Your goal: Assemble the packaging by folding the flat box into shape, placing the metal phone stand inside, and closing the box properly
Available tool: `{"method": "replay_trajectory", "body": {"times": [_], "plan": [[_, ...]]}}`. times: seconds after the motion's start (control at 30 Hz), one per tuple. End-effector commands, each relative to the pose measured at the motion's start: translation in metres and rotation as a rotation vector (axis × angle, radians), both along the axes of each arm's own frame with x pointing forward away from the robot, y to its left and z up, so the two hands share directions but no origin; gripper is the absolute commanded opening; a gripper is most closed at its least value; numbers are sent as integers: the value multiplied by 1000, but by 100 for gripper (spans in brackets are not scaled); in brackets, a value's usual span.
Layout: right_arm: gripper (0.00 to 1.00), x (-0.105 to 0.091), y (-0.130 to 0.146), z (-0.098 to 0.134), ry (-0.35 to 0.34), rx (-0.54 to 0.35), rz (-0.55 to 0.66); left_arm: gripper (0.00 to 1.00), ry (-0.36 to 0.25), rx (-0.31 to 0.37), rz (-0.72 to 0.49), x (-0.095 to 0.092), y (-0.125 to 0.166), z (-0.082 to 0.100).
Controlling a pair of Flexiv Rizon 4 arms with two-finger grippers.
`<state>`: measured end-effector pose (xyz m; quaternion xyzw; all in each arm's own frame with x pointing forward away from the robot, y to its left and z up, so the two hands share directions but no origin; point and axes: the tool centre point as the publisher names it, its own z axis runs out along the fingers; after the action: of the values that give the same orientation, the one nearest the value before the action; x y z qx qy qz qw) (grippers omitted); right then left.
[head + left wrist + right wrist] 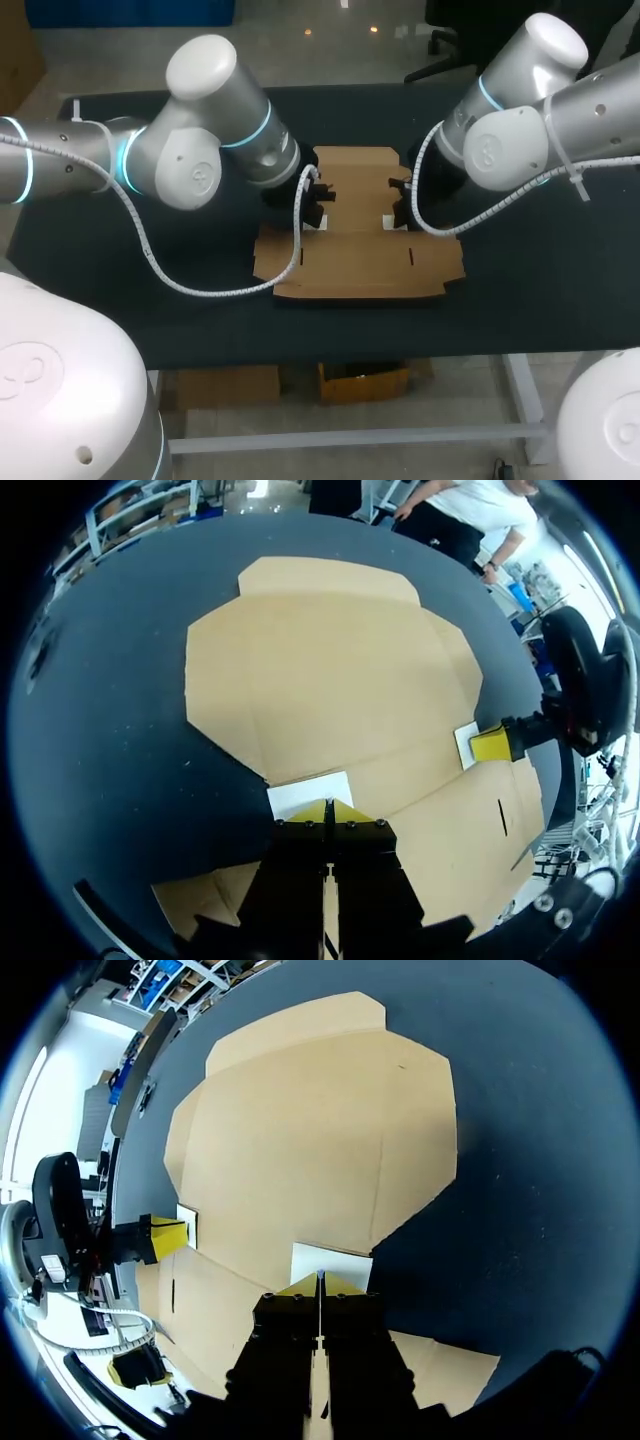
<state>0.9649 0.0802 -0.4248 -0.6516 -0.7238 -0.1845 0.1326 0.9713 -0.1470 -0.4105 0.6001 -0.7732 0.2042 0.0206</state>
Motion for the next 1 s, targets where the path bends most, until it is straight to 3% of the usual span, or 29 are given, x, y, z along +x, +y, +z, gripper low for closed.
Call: {"method": "replay_trajectory", "body": {"times": [0.03, 0.5, 1.0], "plan": [[0, 1, 2, -7, 10, 0, -1, 0, 7, 15, 8, 1, -1, -3], [0, -12, -20, 31, -58, 25, -50, 0, 10, 32, 32, -2, 23, 35], [0, -18, -54, 36, -39, 55, -99, 0, 22, 66, 85, -7, 48, 53]]}}
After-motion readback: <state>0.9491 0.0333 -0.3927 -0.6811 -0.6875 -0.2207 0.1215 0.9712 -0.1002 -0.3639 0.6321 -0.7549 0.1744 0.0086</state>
